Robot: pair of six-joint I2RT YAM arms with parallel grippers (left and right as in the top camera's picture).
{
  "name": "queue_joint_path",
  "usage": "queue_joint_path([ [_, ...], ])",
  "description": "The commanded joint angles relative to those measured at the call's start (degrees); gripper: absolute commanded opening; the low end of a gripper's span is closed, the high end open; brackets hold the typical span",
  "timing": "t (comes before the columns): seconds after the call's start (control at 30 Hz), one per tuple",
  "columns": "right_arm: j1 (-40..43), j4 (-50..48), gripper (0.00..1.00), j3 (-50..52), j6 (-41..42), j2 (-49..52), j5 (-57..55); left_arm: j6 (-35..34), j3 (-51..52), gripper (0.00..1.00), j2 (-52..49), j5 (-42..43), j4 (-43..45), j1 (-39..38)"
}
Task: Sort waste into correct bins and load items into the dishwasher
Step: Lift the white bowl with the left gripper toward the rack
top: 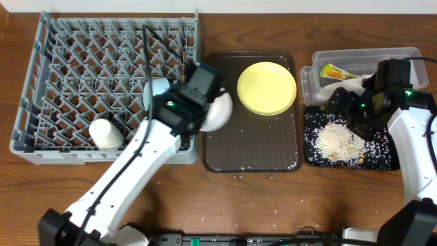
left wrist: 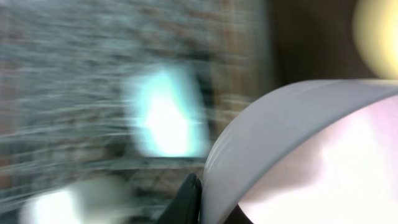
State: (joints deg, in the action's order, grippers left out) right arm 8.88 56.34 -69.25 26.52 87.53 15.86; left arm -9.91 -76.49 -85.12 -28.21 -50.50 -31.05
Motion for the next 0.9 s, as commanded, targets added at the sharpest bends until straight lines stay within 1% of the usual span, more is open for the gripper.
queue_joint_path([
  [0.0, 0.0, 0.07, 0.99, -0.11, -0.44, -0.28, -0.2, 5.18, -0.92, 0.07, 0.81, -29.94, -1.55, 3.69],
  [0.07, 0.0, 0.07, 0.99, -0.11, -0.44, -0.28, -0.2, 5.73, -0.72, 0.07, 0.35, -33.9, -1.53, 5.79],
  [0.23, 0.0, 0.07, 0.99, -0.11, -0.44, -0.28, -0.2, 5.88, -0.66, 0.07, -0.92, -39.17, 0.46, 12.11],
  [0.3, 0.0, 0.07, 0.99, -0.11, -0.44, -0.28, -0.2, 7.39, -0.66, 0.08, -1.6, -39.58, 3.15, 16.0],
  [0.43, 0.0, 0.07, 0.99, -0.11, -0.44, -0.28, -0.2, 7.8, -0.66, 0.07, -4.11, -39.58, 7.69, 21.92],
  [0.6, 0.0, 0.04, 0.99, -0.11, -0.44, -0.28, -0.2, 7.78, -0.66, 0.07, -9.81, -40.94, 11.3, 24.9],
  [0.7, -0.02, 0.07, 0.99, -0.11, -0.44, -0.28, -0.2, 7.82, -0.66, 0.07, -14.97, -46.6, 14.32, 25.16],
  [0.77, 0.0, 0.07, 0.99, -0.11, -0.44, -0.28, -0.2, 7.8, -0.66, 0.07, -18.78, -48.89, 16.17, 25.16],
  [0.87, 0.0, 0.07, 0.99, -0.11, -0.44, -0.28, -0.2, 7.76, -0.66, 0.07, -21.94, -51.21, 17.42, 25.14],
])
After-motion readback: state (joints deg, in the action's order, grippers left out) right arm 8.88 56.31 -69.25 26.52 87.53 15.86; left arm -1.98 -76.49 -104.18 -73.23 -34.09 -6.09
